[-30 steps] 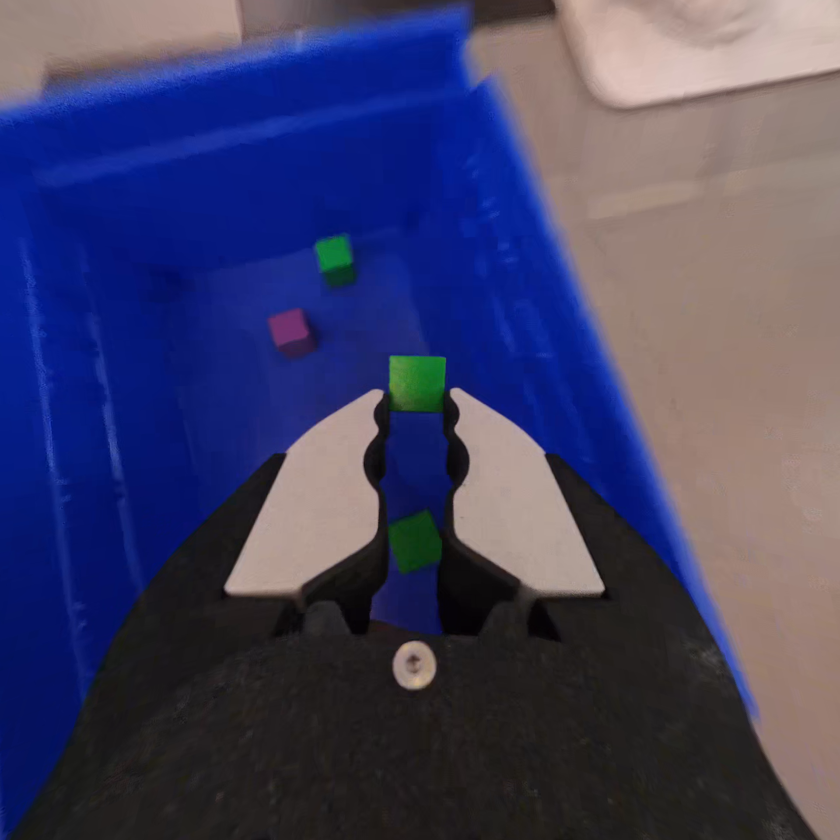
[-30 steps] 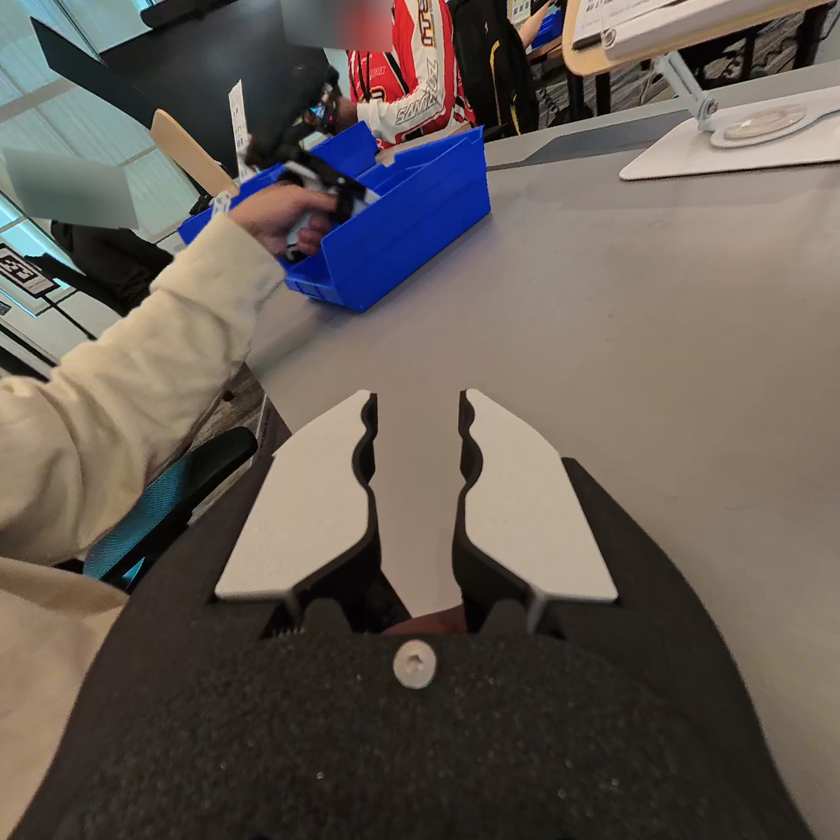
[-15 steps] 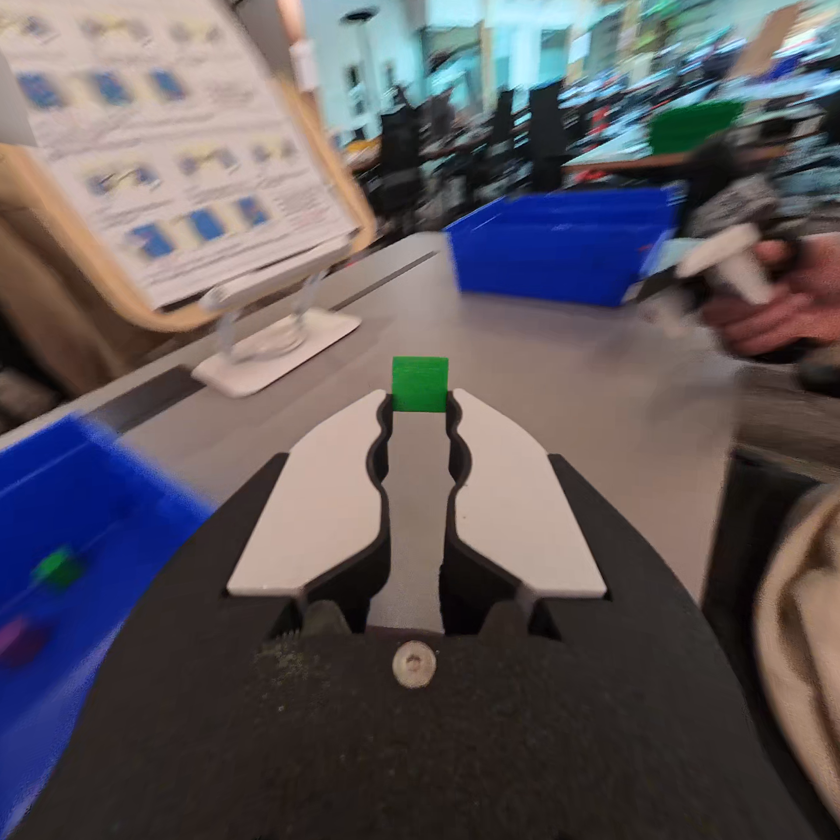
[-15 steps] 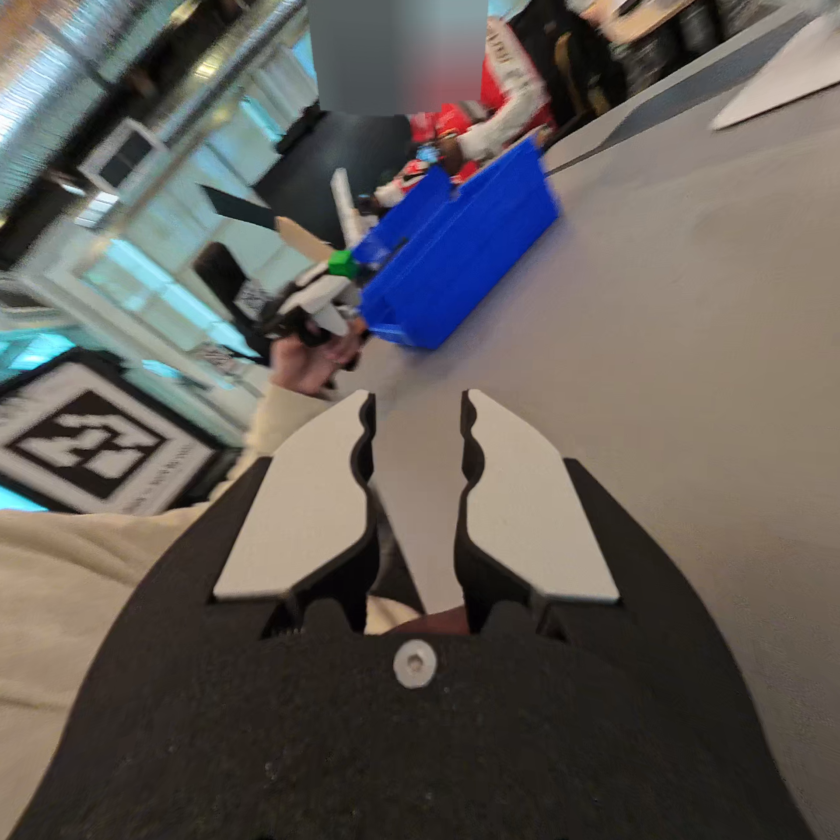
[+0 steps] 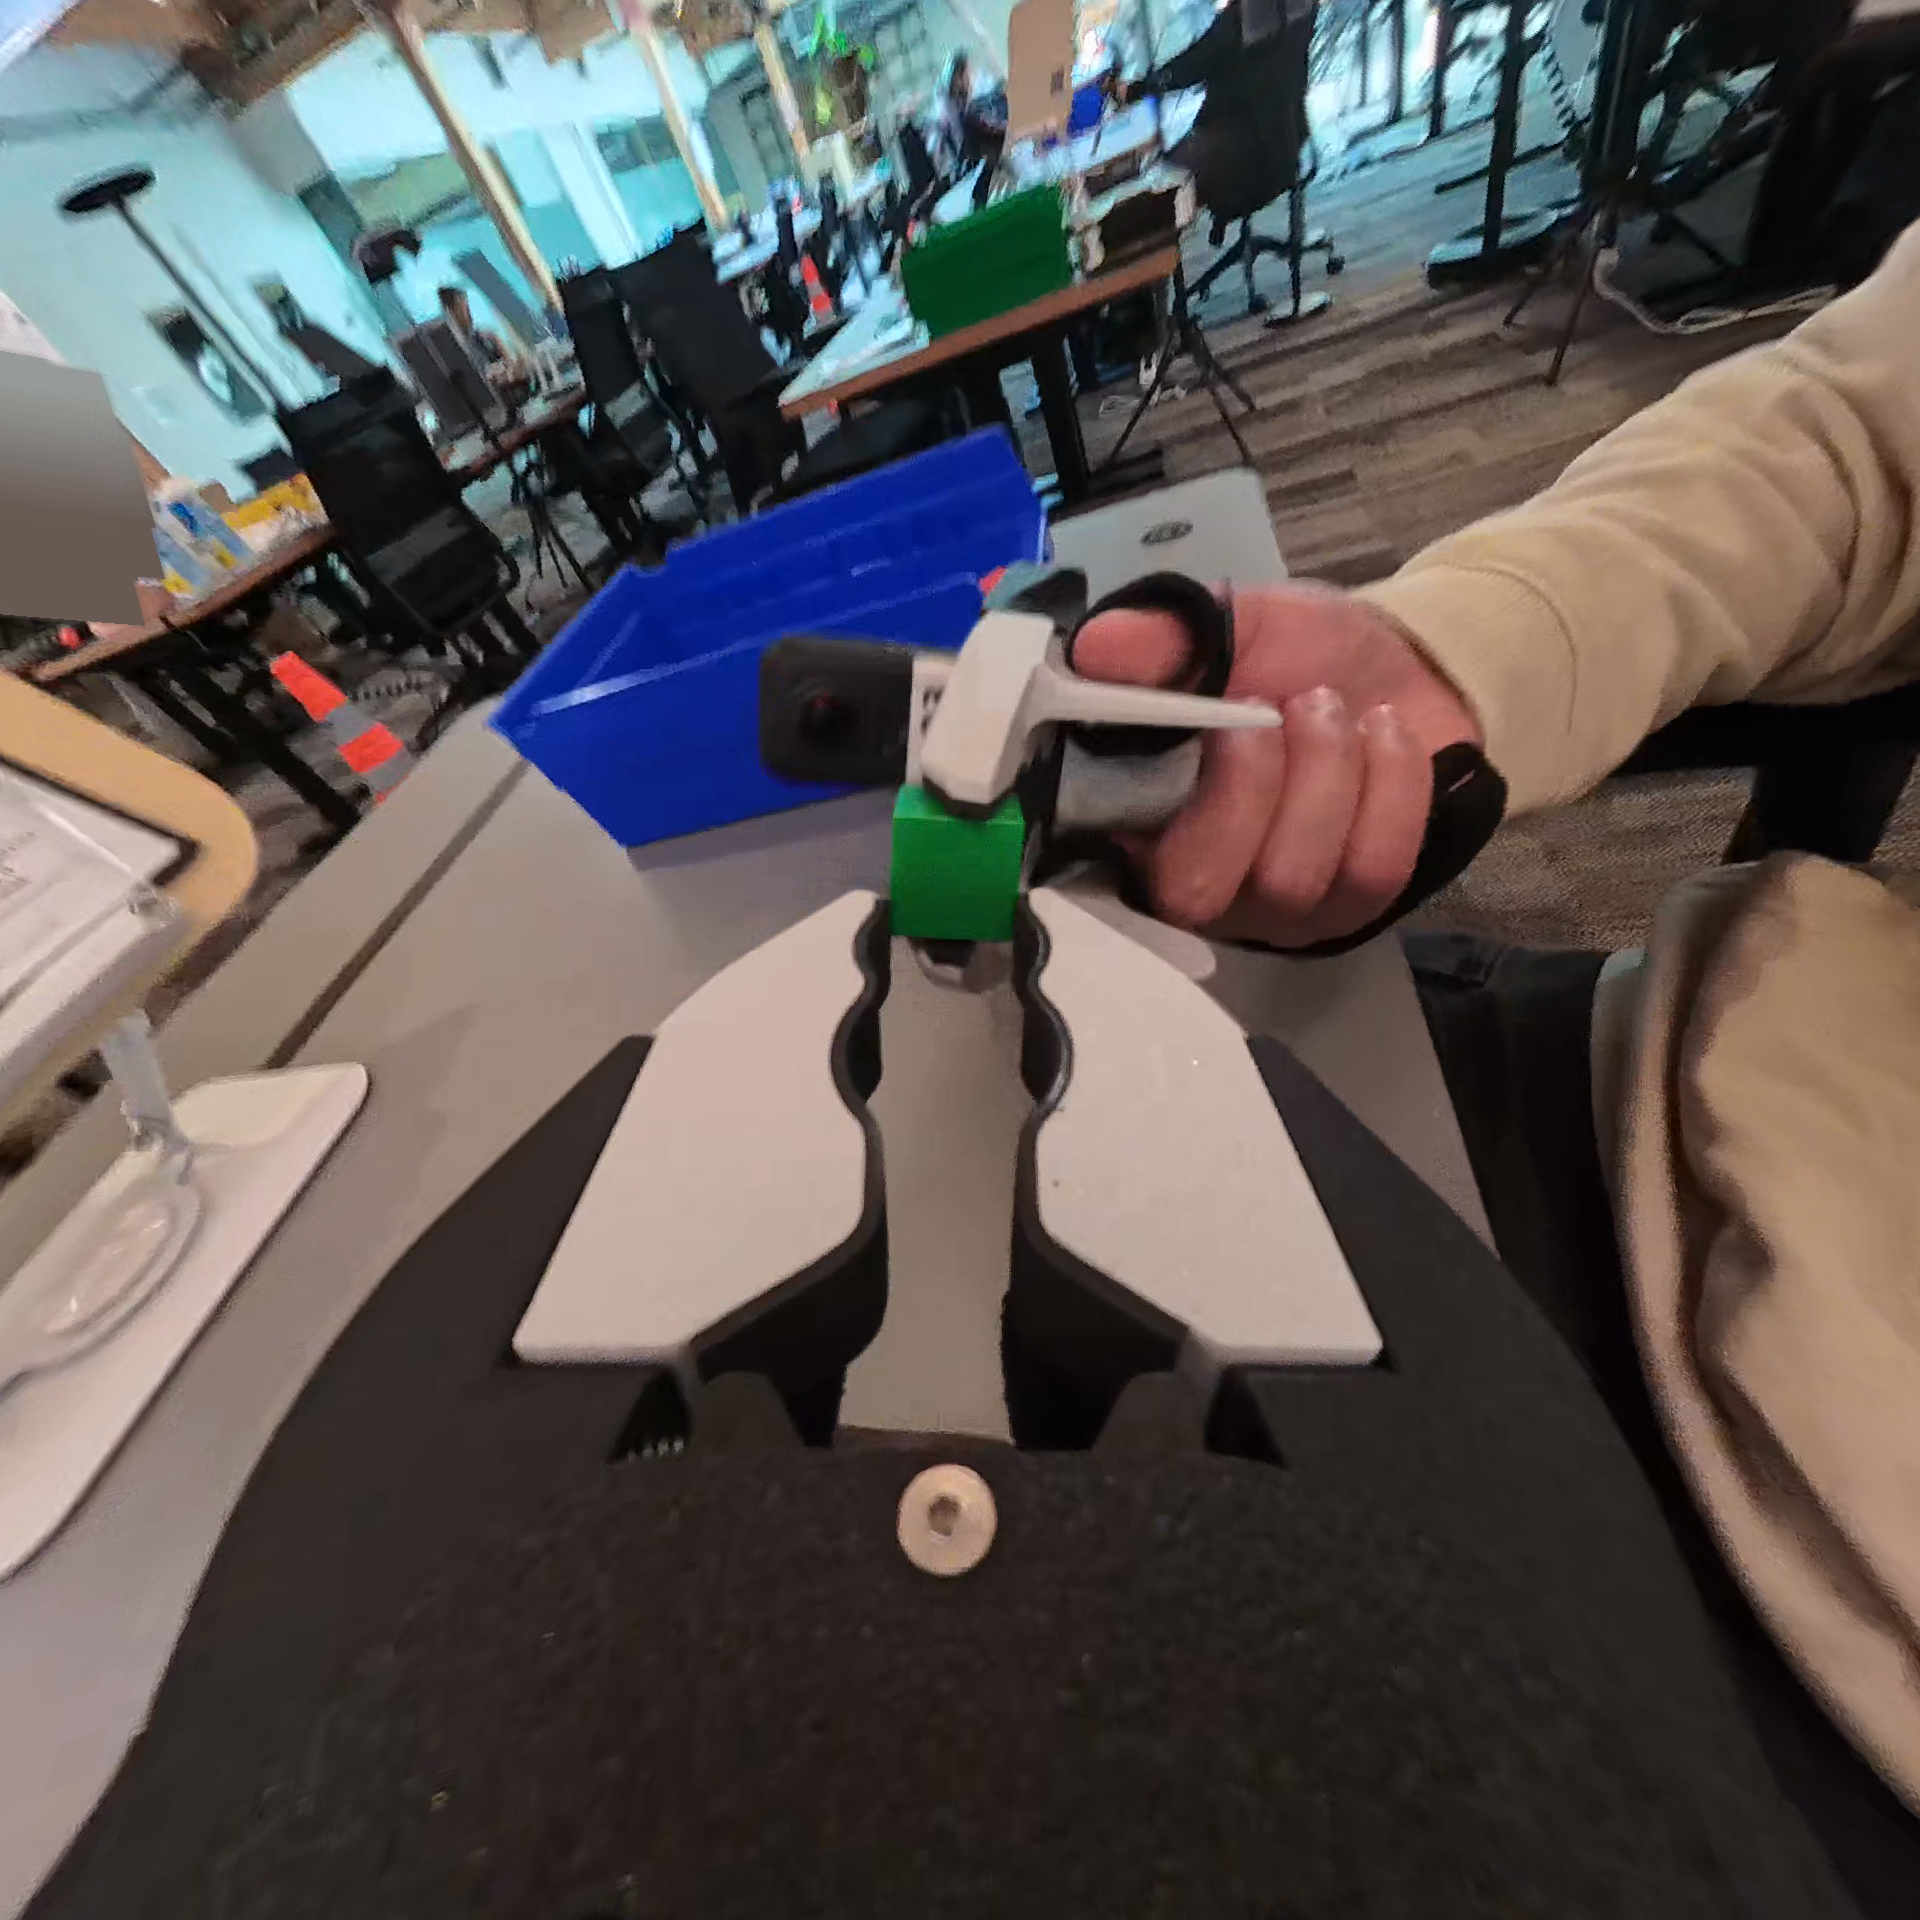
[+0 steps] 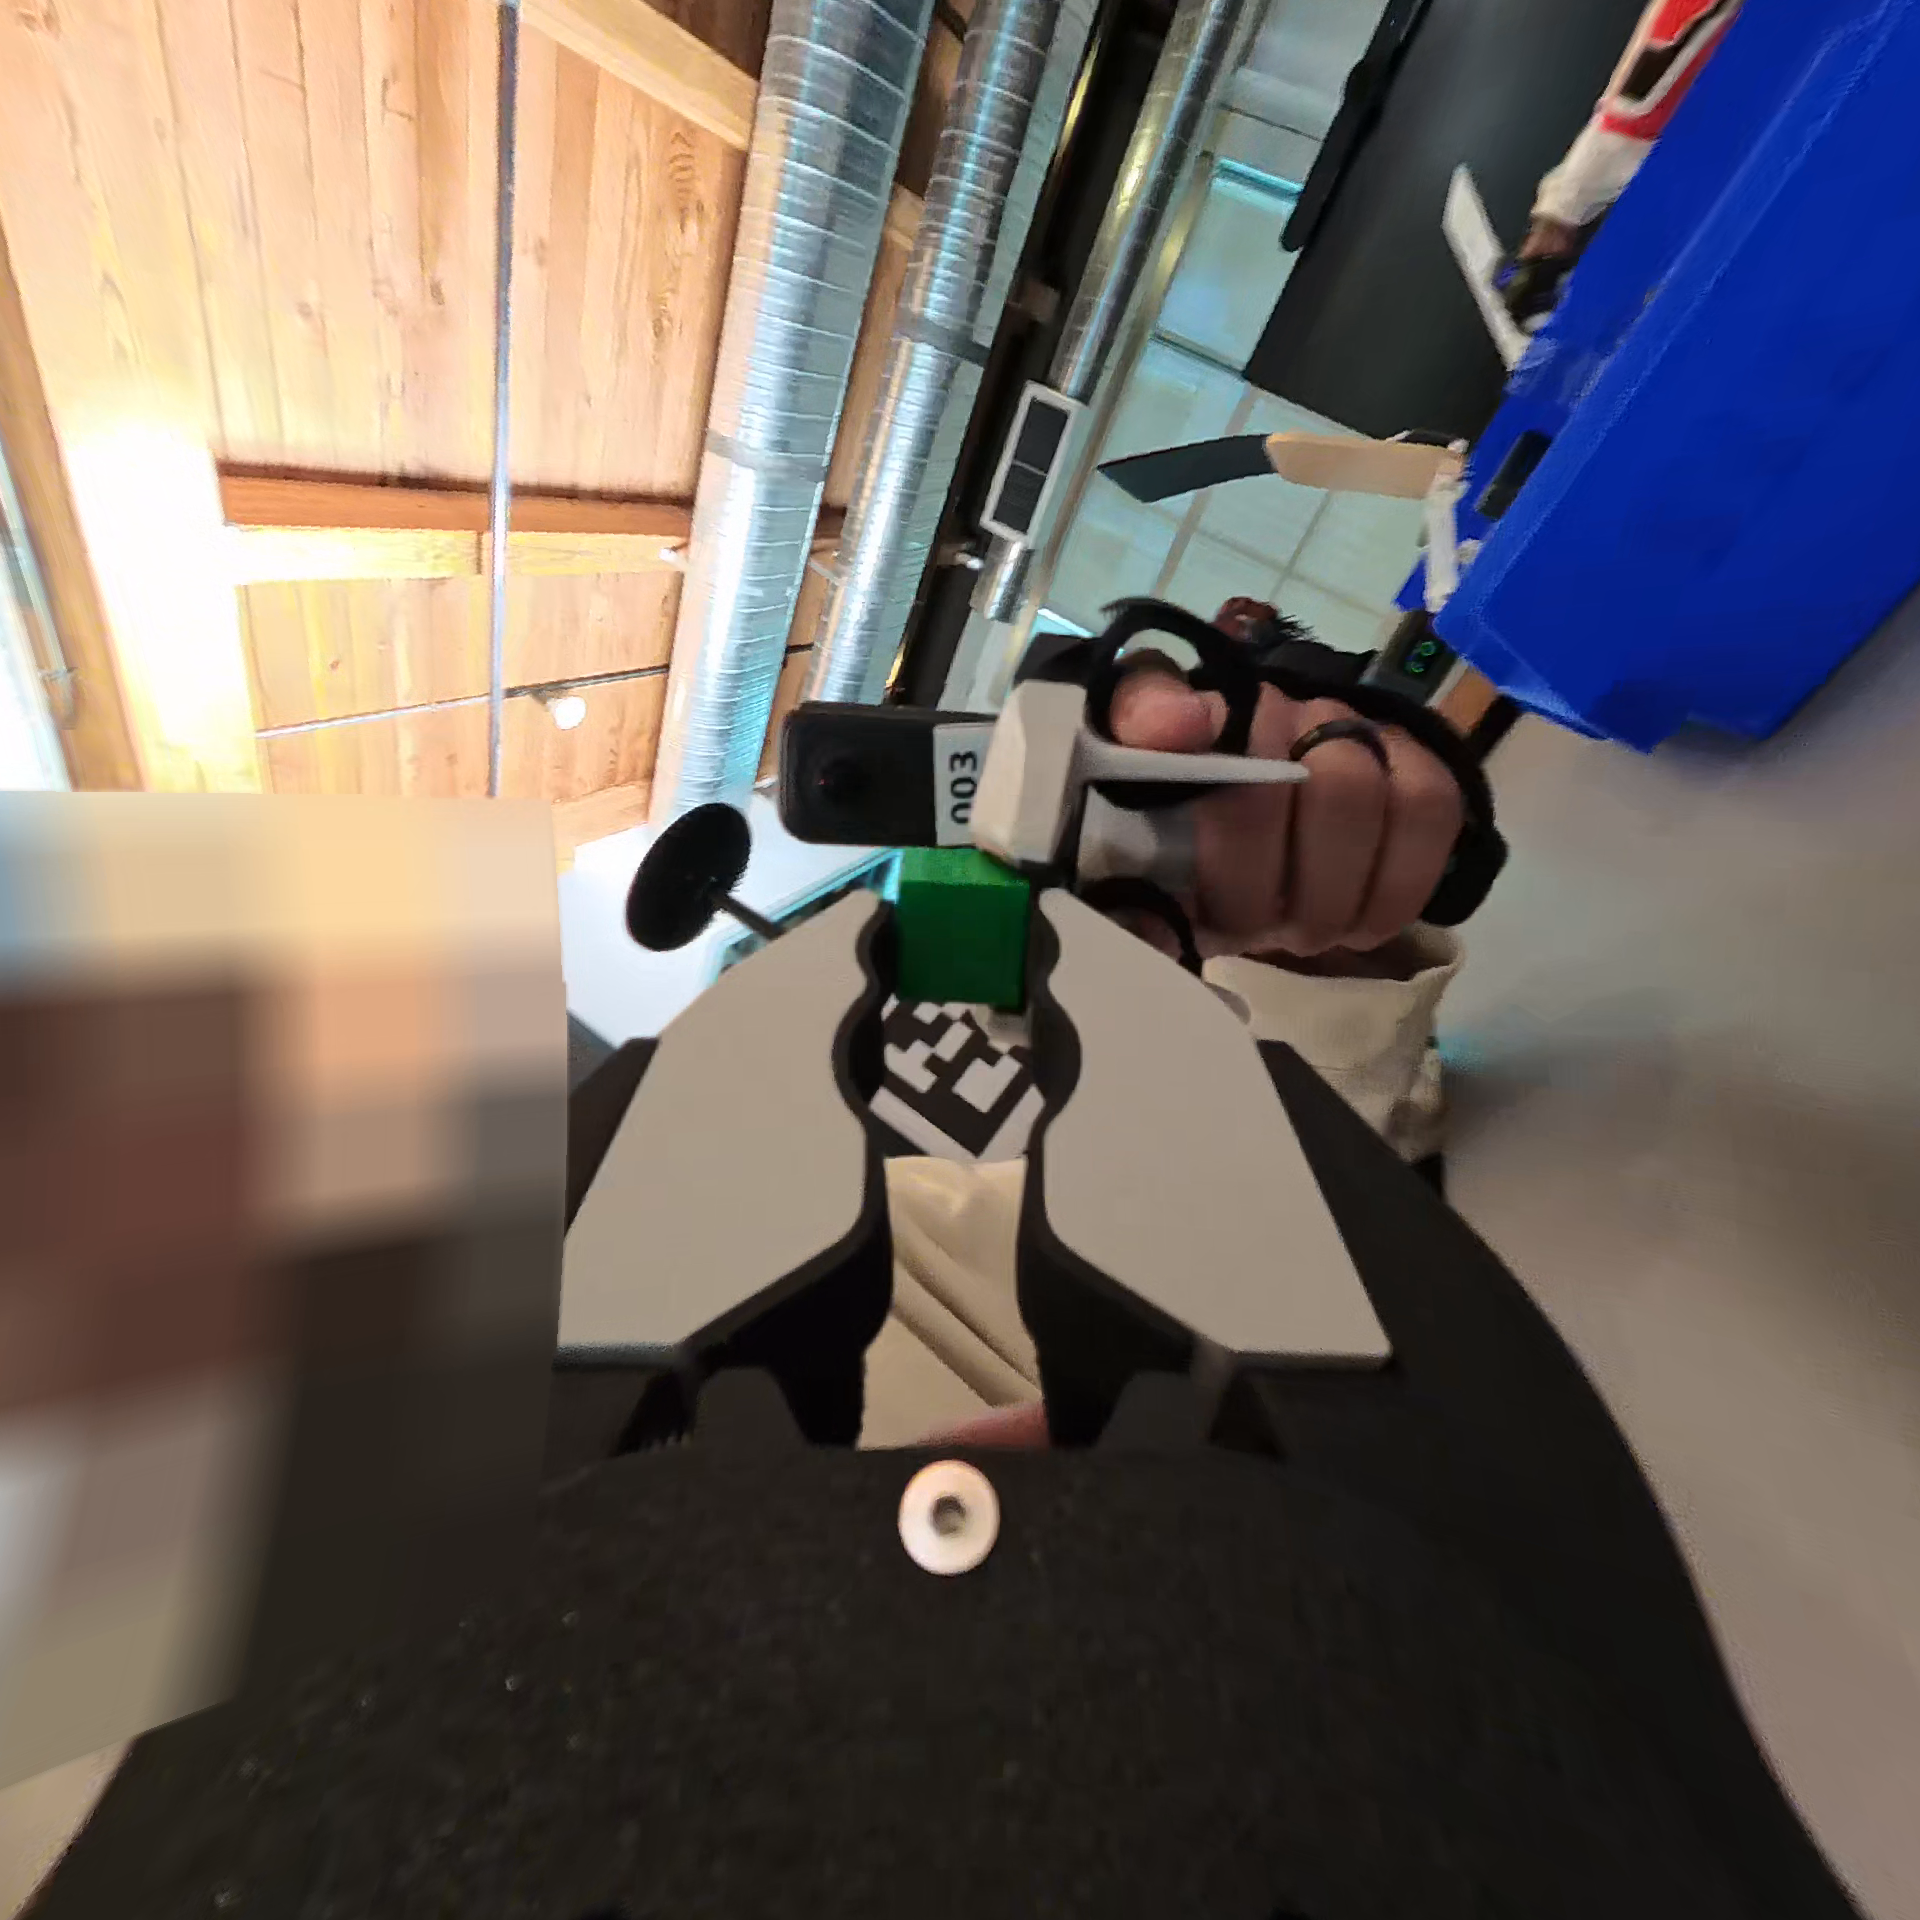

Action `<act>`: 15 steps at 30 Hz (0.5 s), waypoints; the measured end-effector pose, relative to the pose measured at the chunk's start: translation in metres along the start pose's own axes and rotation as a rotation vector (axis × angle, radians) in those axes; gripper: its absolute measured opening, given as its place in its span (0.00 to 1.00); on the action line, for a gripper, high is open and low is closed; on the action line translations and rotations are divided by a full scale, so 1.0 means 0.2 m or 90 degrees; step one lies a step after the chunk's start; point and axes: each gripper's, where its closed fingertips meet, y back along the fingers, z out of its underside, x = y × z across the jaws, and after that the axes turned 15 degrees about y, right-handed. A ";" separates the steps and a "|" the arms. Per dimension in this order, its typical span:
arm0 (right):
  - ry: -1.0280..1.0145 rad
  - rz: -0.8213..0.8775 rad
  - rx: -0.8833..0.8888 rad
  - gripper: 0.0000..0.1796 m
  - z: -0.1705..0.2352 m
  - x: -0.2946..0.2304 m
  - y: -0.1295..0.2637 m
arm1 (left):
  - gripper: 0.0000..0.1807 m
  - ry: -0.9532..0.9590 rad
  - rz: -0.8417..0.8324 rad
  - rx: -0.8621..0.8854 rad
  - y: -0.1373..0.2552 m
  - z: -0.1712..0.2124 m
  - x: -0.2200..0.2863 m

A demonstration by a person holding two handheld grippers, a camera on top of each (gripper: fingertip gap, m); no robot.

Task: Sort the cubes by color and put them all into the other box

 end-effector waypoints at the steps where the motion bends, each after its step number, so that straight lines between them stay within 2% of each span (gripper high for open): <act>1: 0.007 0.028 0.001 0.13 0.00 0.03 0.03 | 0.12 0.010 -0.015 -0.018 -0.01 0.04 -0.01; 2: 0.024 0.049 -0.001 0.12 0.00 0.05 0.05 | 0.12 0.021 -0.035 -0.038 -0.02 0.07 -0.03; 5: 0.065 0.092 0.012 0.12 -0.03 0.03 0.14 | 0.30 0.090 -0.074 -0.060 0.05 0.10 -0.01; 6: 0.097 0.119 0.000 0.13 -0.03 0.02 0.18 | 0.31 0.122 -0.086 -0.046 0.09 0.09 0.00; 8: 0.195 0.214 -0.036 0.13 0.00 0.02 0.27 | 0.29 0.203 -0.137 0.015 0.19 0.09 0.00; 11: 0.393 0.436 -0.083 0.13 0.02 0.06 0.48 | 0.22 0.288 -0.272 0.102 0.34 0.17 -0.06; 13: 0.497 0.568 -0.071 0.13 0.00 0.06 0.63 | 0.21 0.286 -0.345 0.080 0.40 0.27 -0.08; 15: 0.546 0.623 -0.068 0.13 0.00 0.03 0.71 | 0.22 0.281 -0.334 0.048 0.39 0.32 -0.04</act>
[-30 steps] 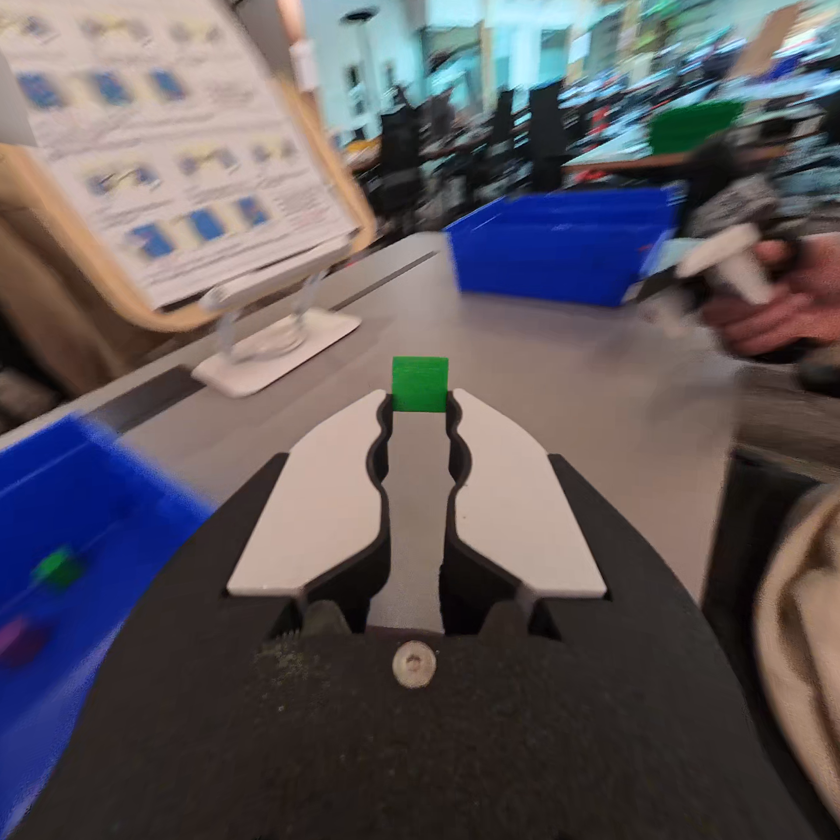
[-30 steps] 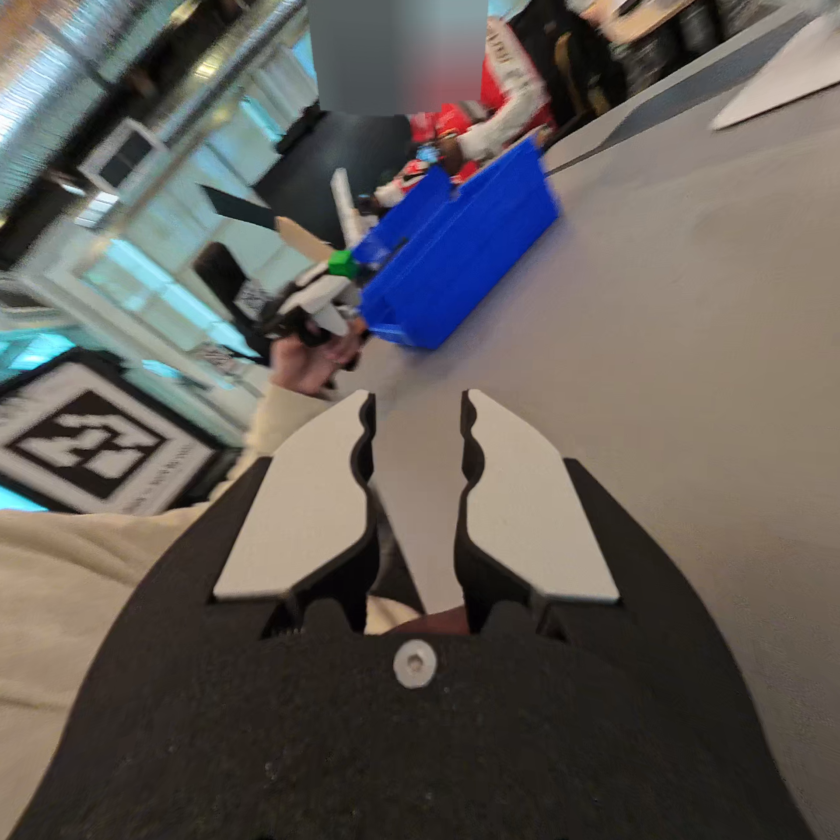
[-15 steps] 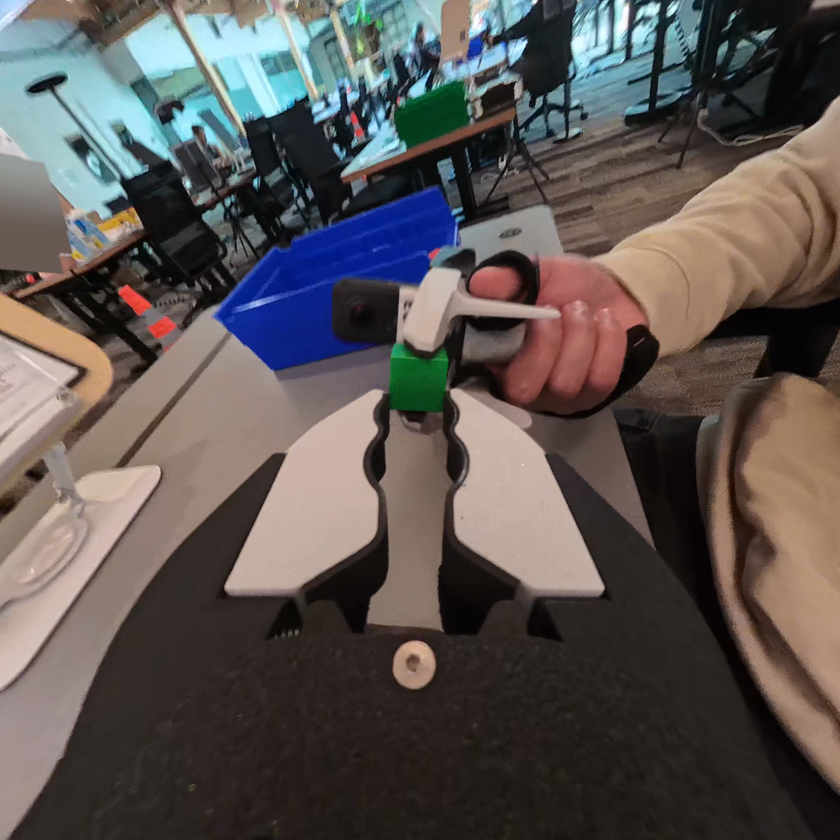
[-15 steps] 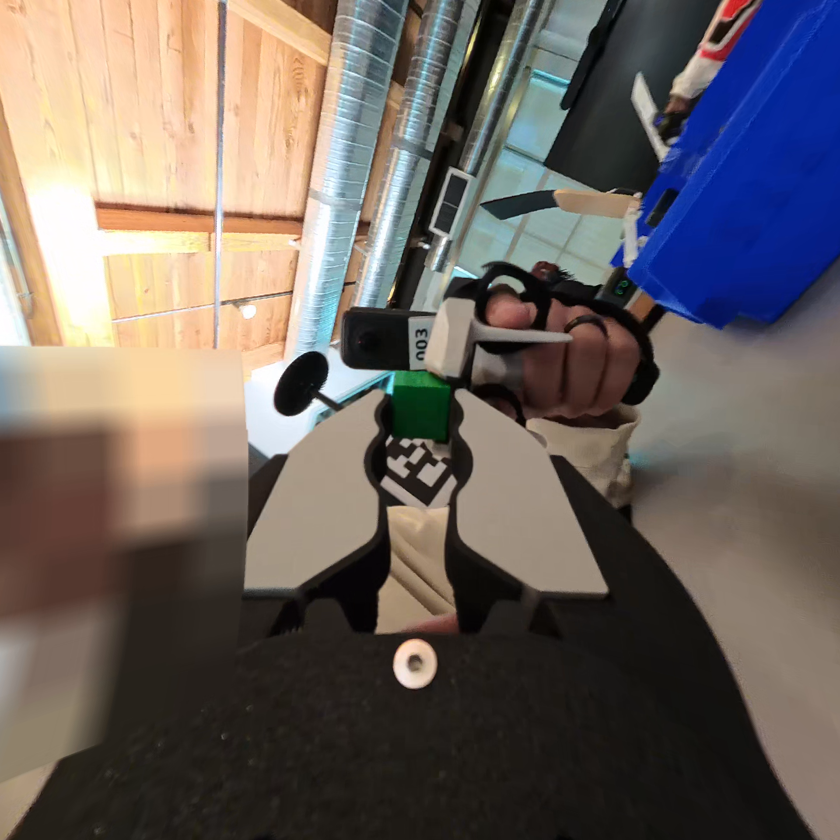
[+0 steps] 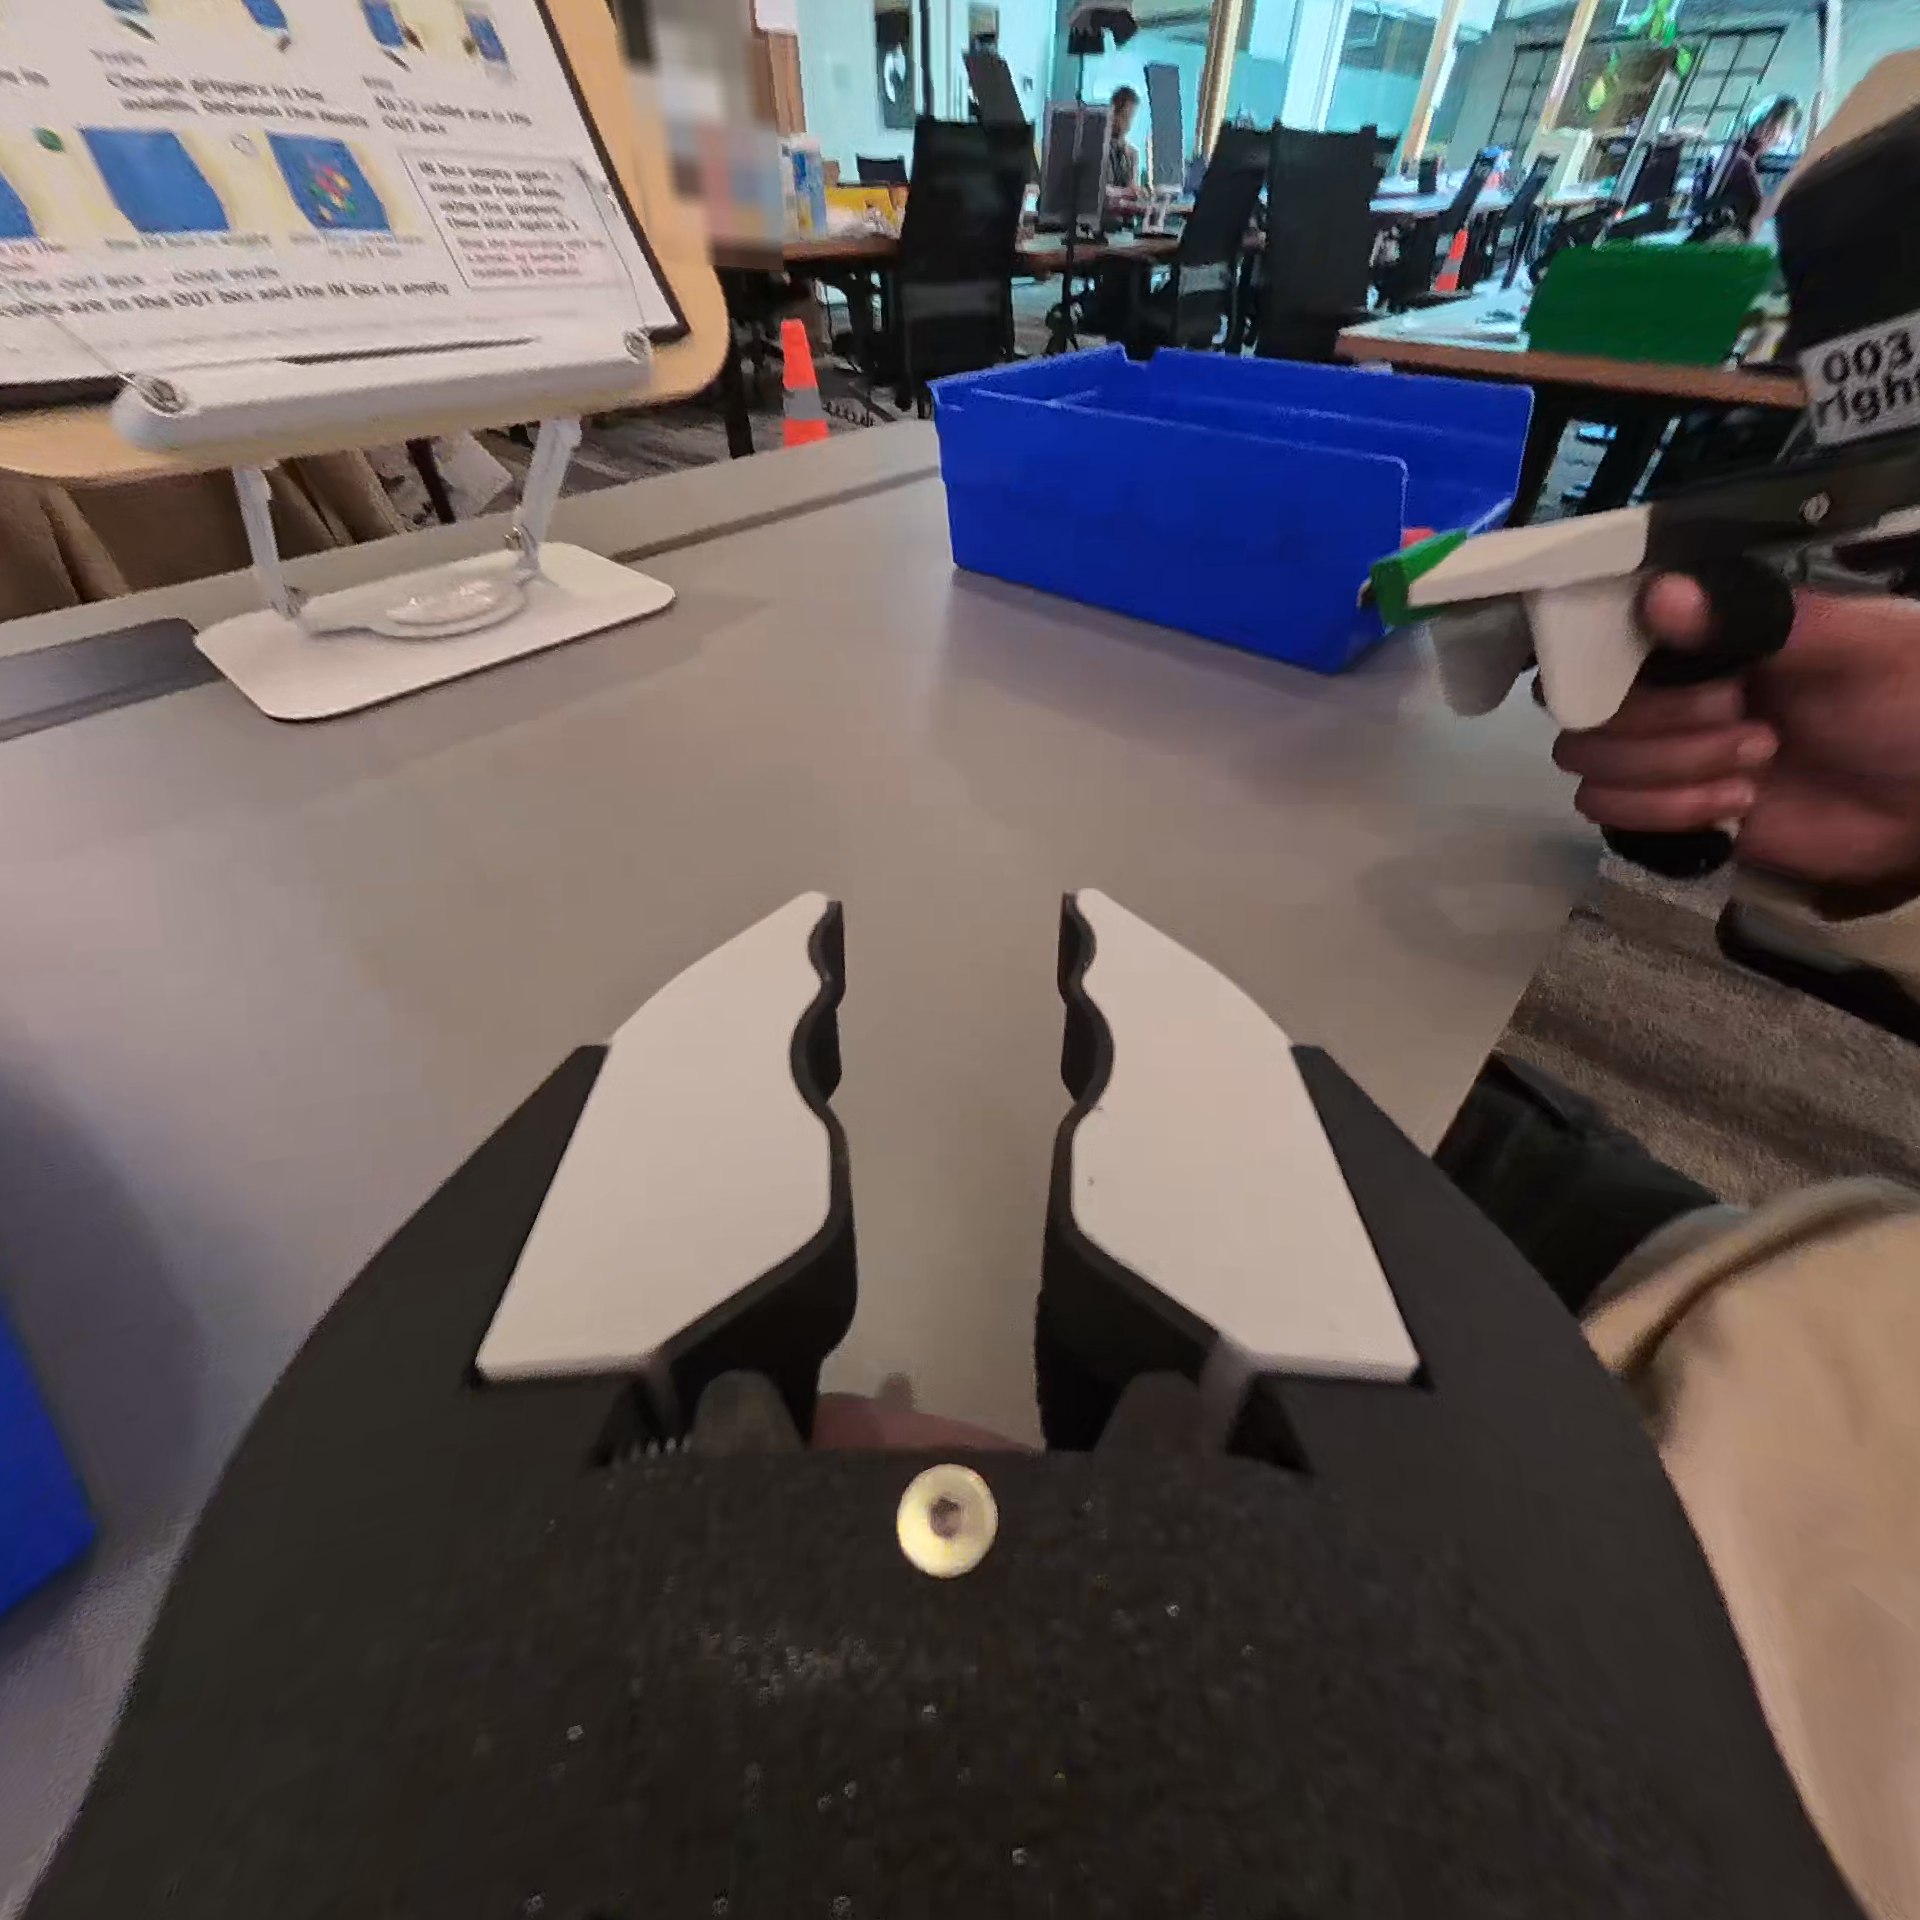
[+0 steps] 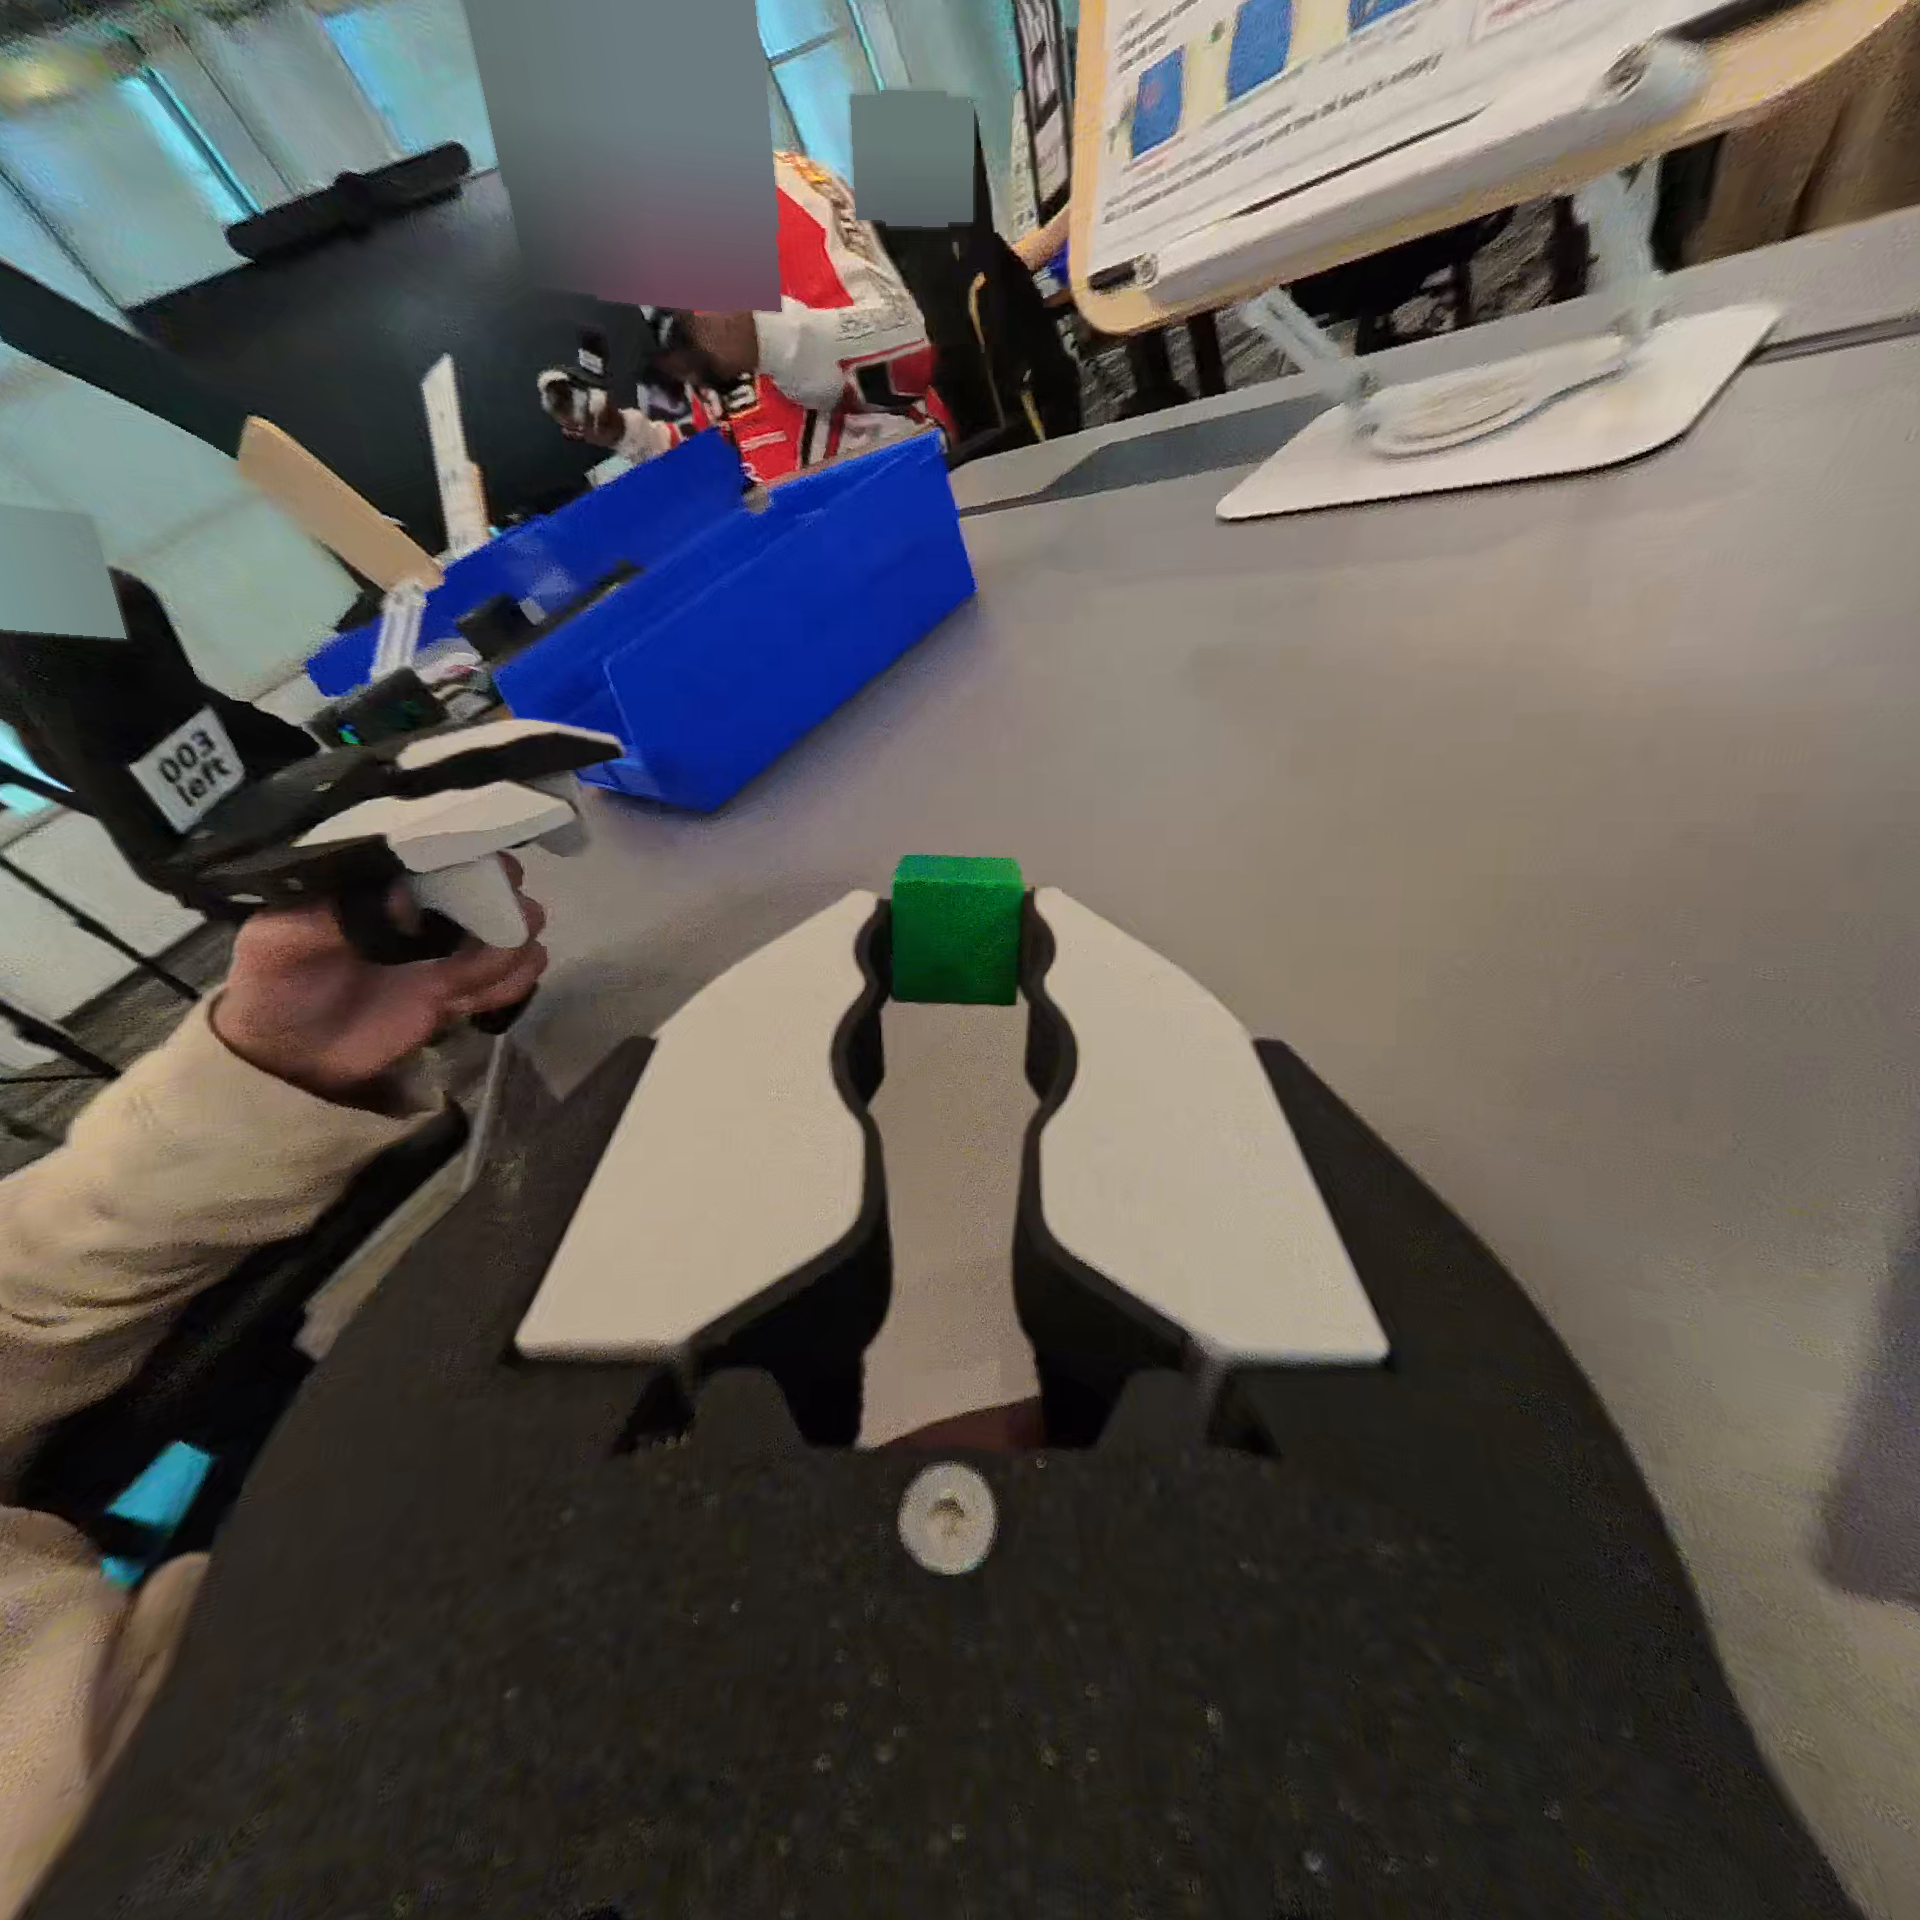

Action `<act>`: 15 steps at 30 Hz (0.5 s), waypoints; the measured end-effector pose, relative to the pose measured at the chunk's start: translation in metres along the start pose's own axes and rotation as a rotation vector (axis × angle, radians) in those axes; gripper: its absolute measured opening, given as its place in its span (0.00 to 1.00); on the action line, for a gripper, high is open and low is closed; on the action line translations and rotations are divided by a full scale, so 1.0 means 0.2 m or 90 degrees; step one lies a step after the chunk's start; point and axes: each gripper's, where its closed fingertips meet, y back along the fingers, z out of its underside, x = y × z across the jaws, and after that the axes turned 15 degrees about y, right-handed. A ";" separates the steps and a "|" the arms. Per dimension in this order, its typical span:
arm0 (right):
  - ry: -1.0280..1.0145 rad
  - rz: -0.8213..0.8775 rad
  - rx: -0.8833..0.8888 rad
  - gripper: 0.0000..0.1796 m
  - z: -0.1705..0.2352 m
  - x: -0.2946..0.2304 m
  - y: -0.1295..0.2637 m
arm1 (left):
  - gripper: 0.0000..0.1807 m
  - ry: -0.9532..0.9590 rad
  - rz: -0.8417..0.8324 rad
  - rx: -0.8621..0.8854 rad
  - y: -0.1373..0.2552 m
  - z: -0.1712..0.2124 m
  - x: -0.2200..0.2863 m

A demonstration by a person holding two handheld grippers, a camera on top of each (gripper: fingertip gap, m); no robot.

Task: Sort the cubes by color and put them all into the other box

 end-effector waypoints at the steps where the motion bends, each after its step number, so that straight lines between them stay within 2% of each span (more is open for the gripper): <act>1: 0.006 0.004 -0.001 0.13 0.00 0.01 0.02 | 0.22 -0.004 0.001 -0.008 0.00 0.01 0.01; 8: 0.012 0.026 0.015 0.13 -0.11 0.11 0.12 | 0.23 -0.110 -0.014 -0.043 -0.06 0.08 0.05; 11: 0.139 0.164 -0.040 0.13 -0.28 0.41 0.29 | 0.24 -0.134 -0.022 -0.040 -0.05 0.08 0.06; 13: 0.165 0.174 -0.148 0.13 -0.33 0.63 0.38 | 0.24 -0.114 0.000 -0.033 -0.04 0.06 0.08; 15: 0.238 0.134 -0.324 0.13 -0.22 0.84 0.39 | 0.24 -0.085 0.013 -0.033 -0.04 0.06 0.08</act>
